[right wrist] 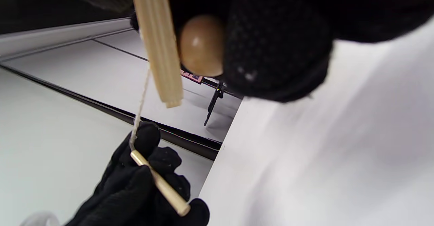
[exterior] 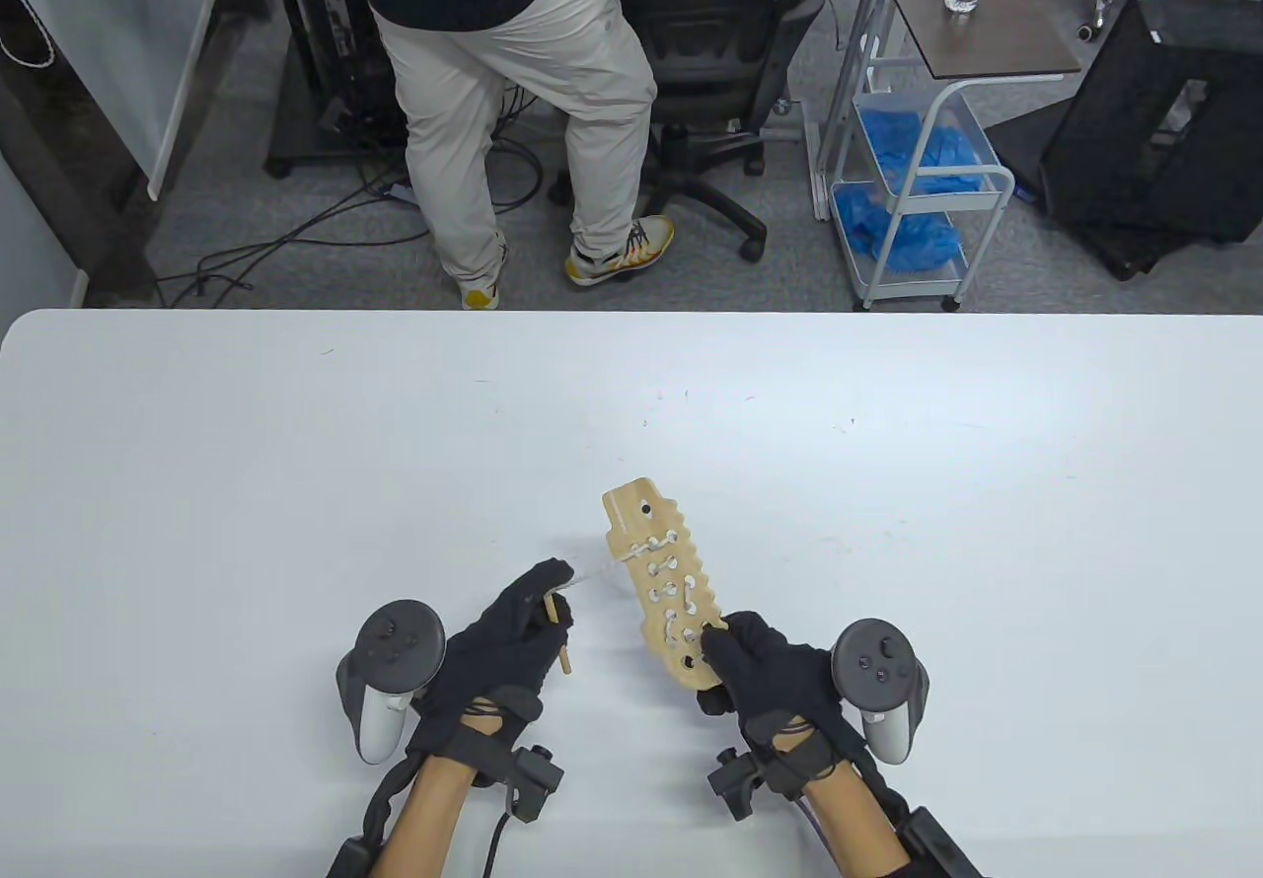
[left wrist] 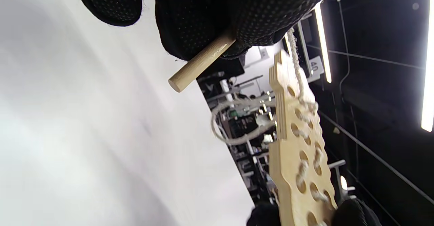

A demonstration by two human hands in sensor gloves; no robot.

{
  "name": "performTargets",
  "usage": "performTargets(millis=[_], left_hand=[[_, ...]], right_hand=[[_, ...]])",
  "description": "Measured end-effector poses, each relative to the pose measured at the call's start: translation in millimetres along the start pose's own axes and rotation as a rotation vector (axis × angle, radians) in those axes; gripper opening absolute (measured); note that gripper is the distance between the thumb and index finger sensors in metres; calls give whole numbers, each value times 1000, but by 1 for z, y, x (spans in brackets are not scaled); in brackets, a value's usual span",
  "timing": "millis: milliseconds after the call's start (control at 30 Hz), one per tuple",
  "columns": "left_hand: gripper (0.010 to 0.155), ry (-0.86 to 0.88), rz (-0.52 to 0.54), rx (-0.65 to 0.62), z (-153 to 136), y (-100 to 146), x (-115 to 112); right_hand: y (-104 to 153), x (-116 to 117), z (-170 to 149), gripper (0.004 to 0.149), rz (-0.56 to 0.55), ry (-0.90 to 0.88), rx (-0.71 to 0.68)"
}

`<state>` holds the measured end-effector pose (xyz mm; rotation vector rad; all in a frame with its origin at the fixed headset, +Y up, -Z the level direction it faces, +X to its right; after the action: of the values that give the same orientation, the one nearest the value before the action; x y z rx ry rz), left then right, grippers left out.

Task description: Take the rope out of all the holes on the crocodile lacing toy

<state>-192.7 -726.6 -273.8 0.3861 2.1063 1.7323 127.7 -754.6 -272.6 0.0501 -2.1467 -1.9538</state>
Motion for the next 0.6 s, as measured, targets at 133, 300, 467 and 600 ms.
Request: performTargets(millis=[133,300,467,600], left_hand=[[53,1,93,15,-6,-1,14],[52,81,178,52,-17,-1,31],[50,145,205,78,-27,-3,43],[48,167,213,93,-32,-4,47]], right_hand=[[-3,-2,-12,47,25,-105,65],[-4,-17,-18,48,-65,-159,104],[-4,-33,-23,49,-157,-152,134],[-3,-43,-26,49,-200,-181,144]])
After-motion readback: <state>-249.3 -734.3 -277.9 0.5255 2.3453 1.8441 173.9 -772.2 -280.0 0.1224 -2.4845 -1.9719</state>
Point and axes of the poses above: the tracker on the back of each hand, its own z axis roughly to the thumb side, its own y axis roughly from the fingertips to the wrist, x = y × z, the point moved 2 cm from there along -y, roughly from the wrist to the fingertips, and after that the axes turned 12 degrees about x, right-handed, at the moved point
